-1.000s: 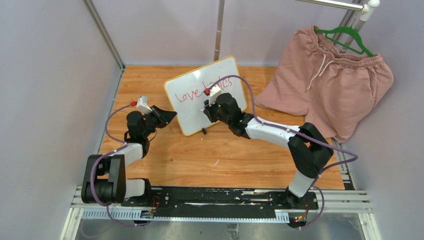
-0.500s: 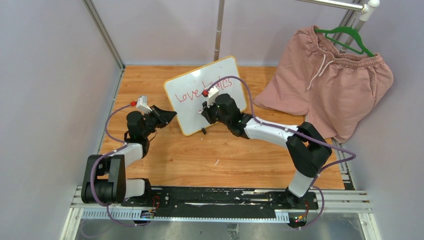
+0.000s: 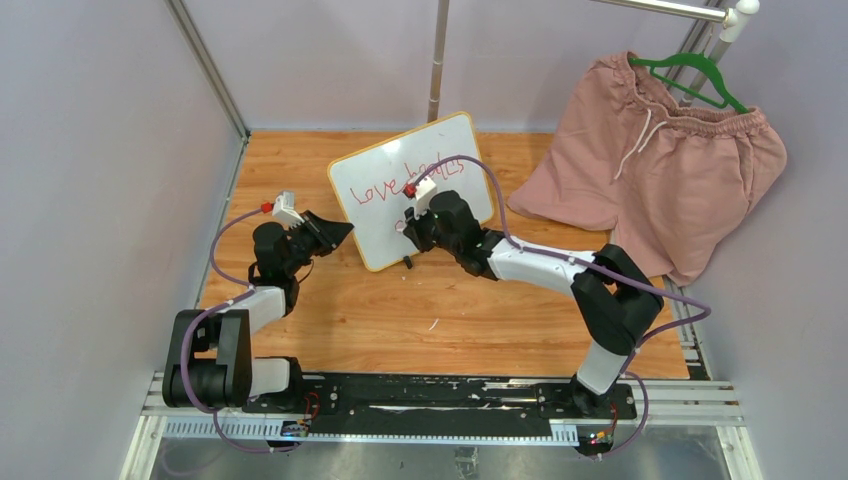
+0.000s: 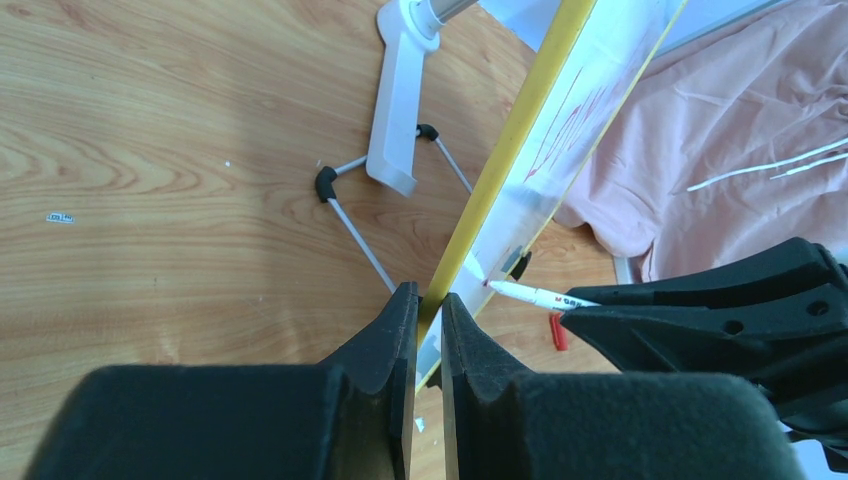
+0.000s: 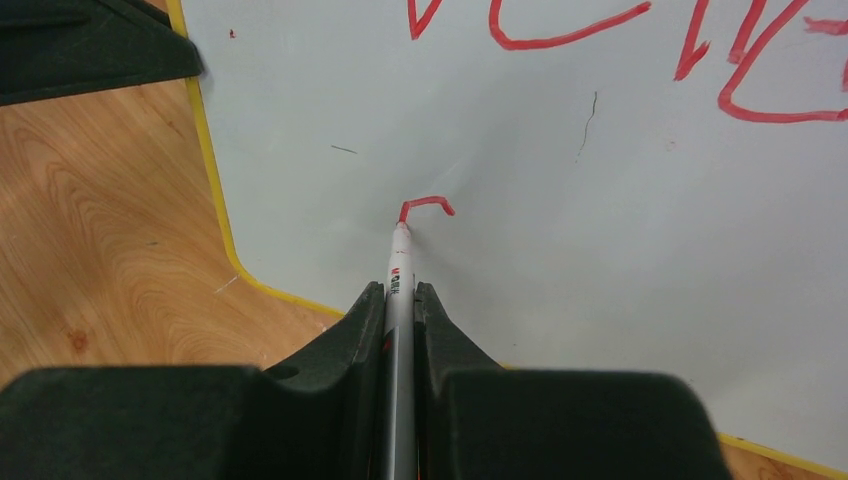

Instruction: Write a sentence on the whiteboard

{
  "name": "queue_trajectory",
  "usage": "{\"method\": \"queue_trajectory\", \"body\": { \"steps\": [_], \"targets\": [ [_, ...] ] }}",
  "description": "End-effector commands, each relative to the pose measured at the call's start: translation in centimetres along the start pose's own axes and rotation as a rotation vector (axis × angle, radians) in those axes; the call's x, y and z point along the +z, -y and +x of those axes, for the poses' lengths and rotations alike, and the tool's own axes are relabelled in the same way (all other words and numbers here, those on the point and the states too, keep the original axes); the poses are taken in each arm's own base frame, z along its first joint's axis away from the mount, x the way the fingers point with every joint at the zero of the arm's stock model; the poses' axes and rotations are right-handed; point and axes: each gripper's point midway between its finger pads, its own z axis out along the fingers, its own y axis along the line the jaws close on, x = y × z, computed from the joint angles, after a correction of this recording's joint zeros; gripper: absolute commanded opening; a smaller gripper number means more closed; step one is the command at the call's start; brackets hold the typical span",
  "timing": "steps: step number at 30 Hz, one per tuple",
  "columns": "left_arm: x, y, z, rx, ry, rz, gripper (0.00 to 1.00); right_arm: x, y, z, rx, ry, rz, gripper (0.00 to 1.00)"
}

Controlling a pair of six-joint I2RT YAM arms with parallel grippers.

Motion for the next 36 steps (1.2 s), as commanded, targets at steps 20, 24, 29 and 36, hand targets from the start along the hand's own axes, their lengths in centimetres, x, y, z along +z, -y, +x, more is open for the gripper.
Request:
{"method": "queue_trajectory", "body": {
  "steps": [20,24,29,36],
  "targets": [
    [-0.3,0.2,-0.4,0.017,0.018,0.002,0.00,-0.9,3.3,0.2,-0.017,-0.032,0.121,0.00],
    [-0.2,0.2,-0.4,0.018,0.018,0.002,0.00,-0.8,3.6,-0.7,-0.023,-0.015,0.128,0.00],
    [-0.2,0.2,-0.4,0.018,0.017,0.003,0.00,-0.7,3.9,-1.9,-0.023,0.007,0.132,0.00],
    [-0.3,0.3,-0.4,0.019,0.019,0.005,0.00,-0.3,3.8,-2.8,-0.030,0.016,0.125,0.00]
  ]
}}
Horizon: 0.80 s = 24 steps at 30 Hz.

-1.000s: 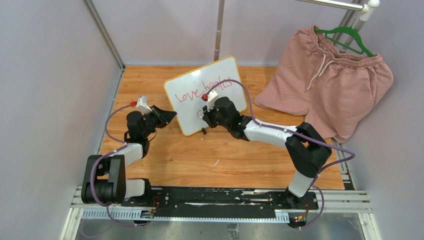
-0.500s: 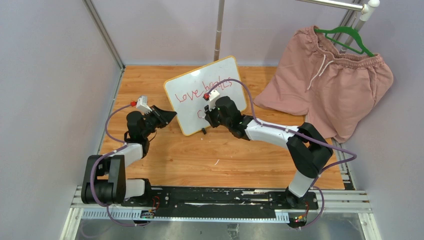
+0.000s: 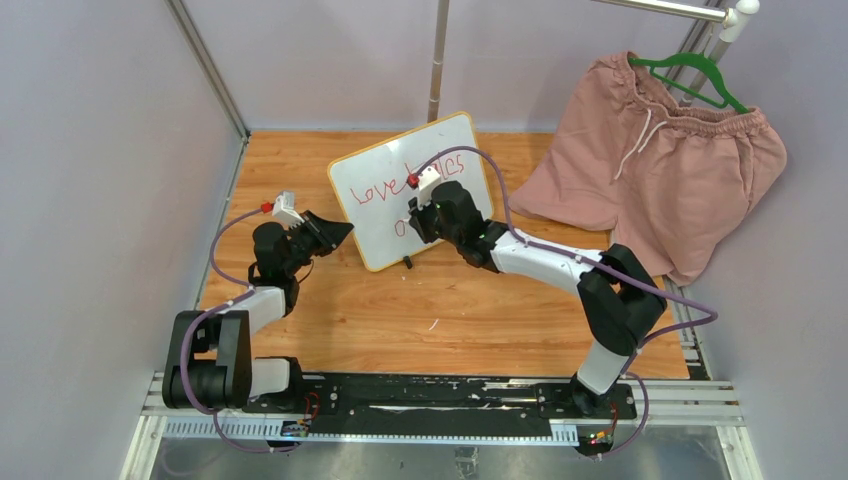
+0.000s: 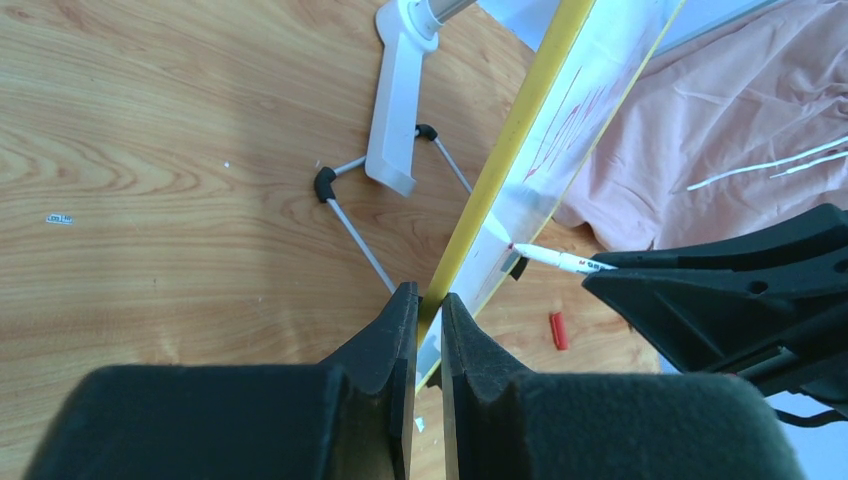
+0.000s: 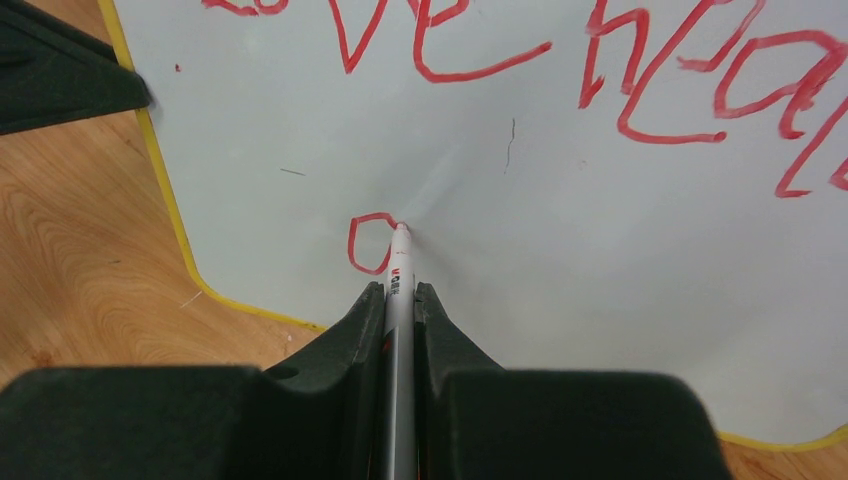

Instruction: Write a sentence on the whiteboard

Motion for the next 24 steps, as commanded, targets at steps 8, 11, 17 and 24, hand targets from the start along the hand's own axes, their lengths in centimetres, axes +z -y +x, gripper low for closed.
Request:
{"method": "queue_trajectory", "body": {
  "steps": [8,11,17,24],
  "targets": [
    [-0.2,0.2,-0.4,0.014,0.018,0.004,0.00,0.6,1.6,-1.0,-0.009,0.017,0.051,0.00],
    [-0.2,0.2,-0.4,0.014,0.018,0.004,0.00,0.6,1.4,0.0,-0.002,-0.002,0.039,0.00],
    [-0.2,0.3,-0.5,0.014,0.019,0.004,0.00,0.3,0.9,1.6,0.014,-0.030,0.024,0.00],
    [-0.2,0.3,-0.5,0.016,0.020,0.004,0.00,0.0,0.6,2.7,0.018,-0.051,0.022,0.00]
  ]
}}
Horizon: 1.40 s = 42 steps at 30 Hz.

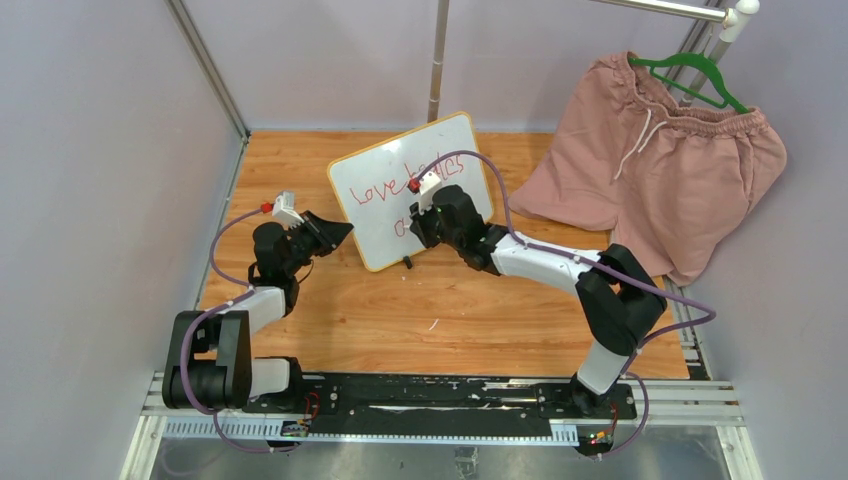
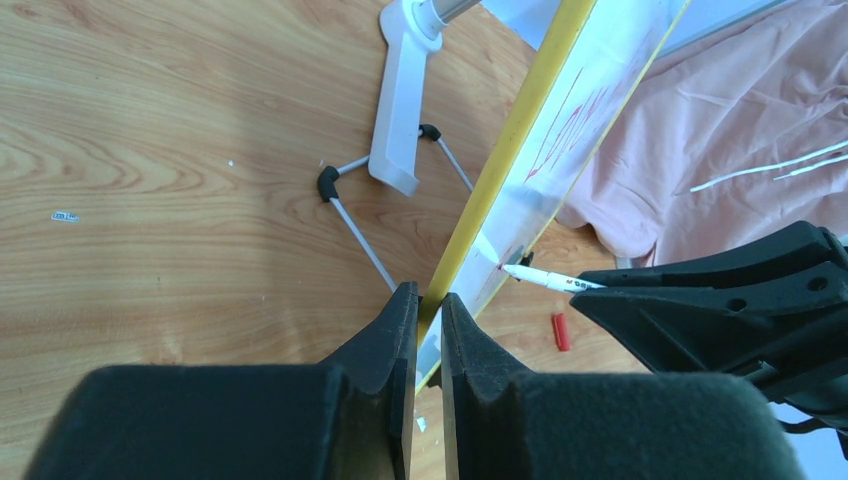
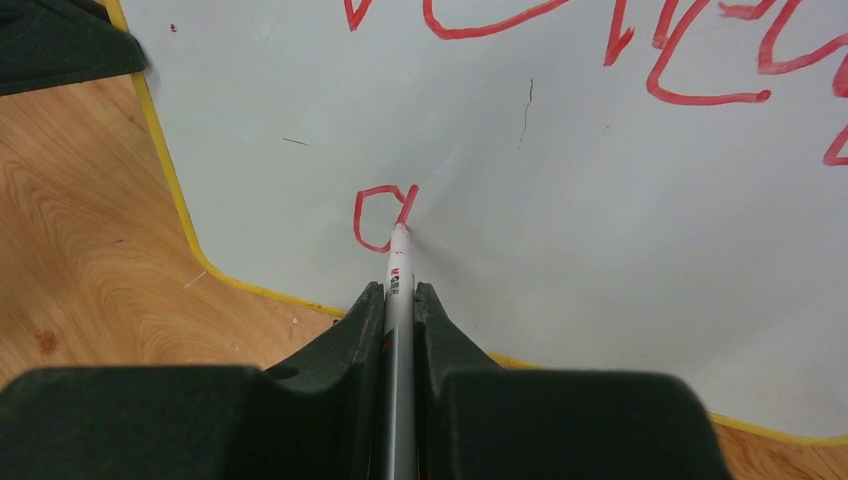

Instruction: Write a sentence on the whiteboard

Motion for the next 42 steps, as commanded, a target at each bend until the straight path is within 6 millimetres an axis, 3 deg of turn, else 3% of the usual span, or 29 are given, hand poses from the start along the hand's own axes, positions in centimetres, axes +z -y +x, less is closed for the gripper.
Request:
{"method": "queue_trajectory", "body": {
  "steps": [1,8,20,36,42],
  "targets": [
    [-0.2,0.3,-0.4,0.016,0.020,0.006,0.00,0.0,0.8,1.7,0.007,-0.037,0.039,0.00],
    [-0.2,0.3,-0.4,0.016,0.018,0.007,0.00,-0.8,1.8,1.4,0.011,-0.035,0.082,0.00],
    [-0.3,0.4,-0.5,0.019,0.023,0.009,0.00,-3.1,1.3,-3.9,0.035,0.086,0.038,0.00],
    [-0.2,0.5,-0.4,0.018,0.021,0.011,0.00,-0.6,2.4,-6.5,0.023,0.103,0.051,0.00],
    [-0.2,0.5,-0.5,0.020,0.022,0.012,0.00,0.0,2.7,-5.9,0.025,0.082,0.058,0.00]
  ]
}}
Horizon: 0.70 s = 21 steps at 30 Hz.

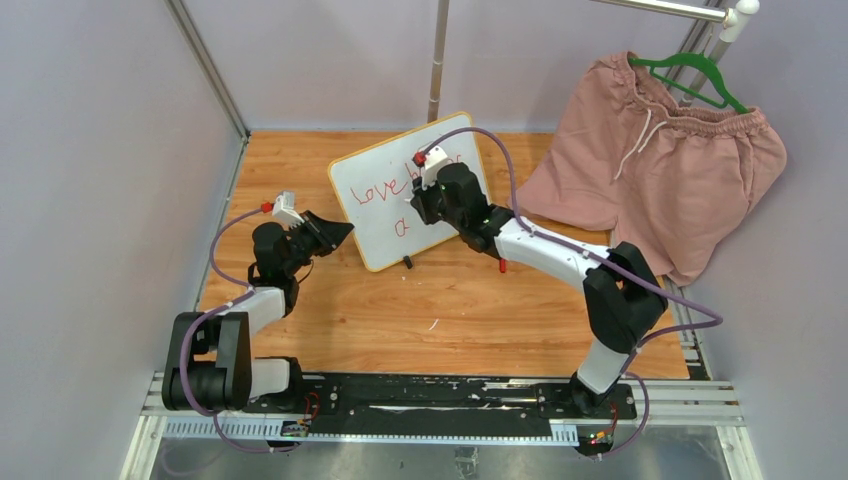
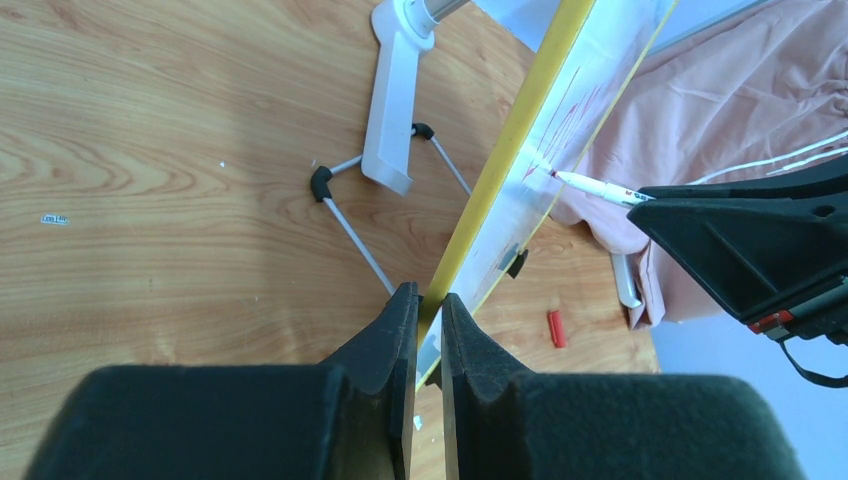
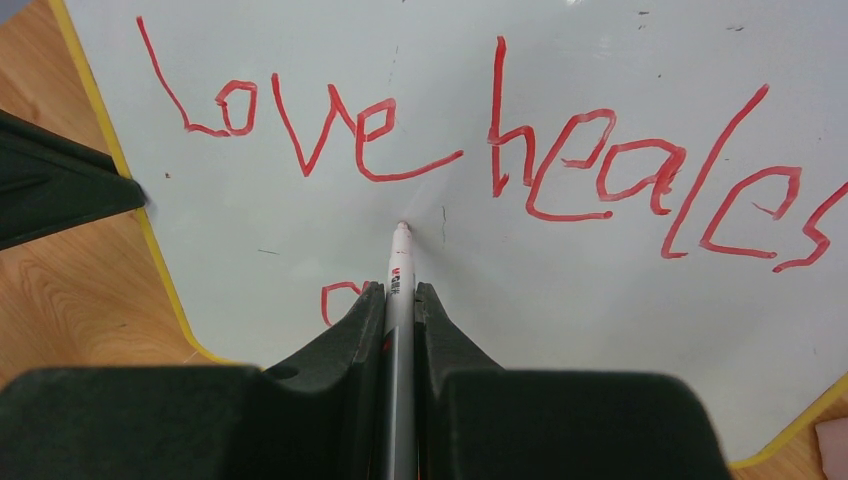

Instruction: Write a sentence on the whiteboard

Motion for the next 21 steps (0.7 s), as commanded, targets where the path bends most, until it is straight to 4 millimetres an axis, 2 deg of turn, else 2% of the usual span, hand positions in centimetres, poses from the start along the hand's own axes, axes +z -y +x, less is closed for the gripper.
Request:
{"method": "queue_trajectory", "body": {
  "steps": [1,10,21],
  "targets": [
    [-0.2,0.3,-0.4,0.016,0.018,0.007,0.00,0.5,0.6,0.0,-0.007,-0.015,0.006,0.00],
    [-0.1,0.3,-0.4,0.017,0.018,0.007,0.00,0.3,0.6,3.0,0.021,-0.064,0.009,0.00],
    [-0.2,0.3,-0.4,0.017,0.017,0.006,0.00,-1.0,0.0,6.3,0.061,-0.115,-0.025,0.00]
  ]
}}
